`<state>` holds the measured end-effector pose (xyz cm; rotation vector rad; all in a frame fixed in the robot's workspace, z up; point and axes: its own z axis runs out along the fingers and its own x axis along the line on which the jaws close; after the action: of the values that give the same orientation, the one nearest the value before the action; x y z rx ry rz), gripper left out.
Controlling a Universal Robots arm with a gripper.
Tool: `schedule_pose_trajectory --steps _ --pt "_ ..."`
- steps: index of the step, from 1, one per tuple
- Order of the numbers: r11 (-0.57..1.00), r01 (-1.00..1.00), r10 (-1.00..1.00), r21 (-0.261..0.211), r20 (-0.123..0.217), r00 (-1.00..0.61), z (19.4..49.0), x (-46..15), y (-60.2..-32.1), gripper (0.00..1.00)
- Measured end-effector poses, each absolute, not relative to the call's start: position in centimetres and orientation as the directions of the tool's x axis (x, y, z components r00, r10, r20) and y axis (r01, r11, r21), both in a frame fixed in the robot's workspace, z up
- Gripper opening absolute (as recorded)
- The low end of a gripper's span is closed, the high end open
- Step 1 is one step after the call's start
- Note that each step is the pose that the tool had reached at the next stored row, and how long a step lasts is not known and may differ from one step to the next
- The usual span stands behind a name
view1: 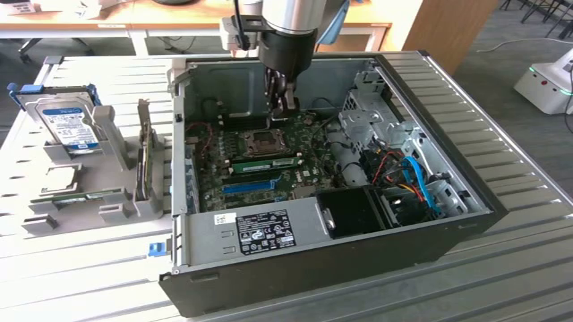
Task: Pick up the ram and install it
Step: 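Press down the ram until it locks into place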
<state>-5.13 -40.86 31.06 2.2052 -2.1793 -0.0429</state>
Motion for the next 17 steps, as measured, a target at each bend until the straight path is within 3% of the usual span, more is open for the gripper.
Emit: schedule_pose_trajectory --steps 17 --pt "-0.012 -0.999 -1.000 0.050 0.009 0.012 31.09 -5.07 -40.86 0.10"
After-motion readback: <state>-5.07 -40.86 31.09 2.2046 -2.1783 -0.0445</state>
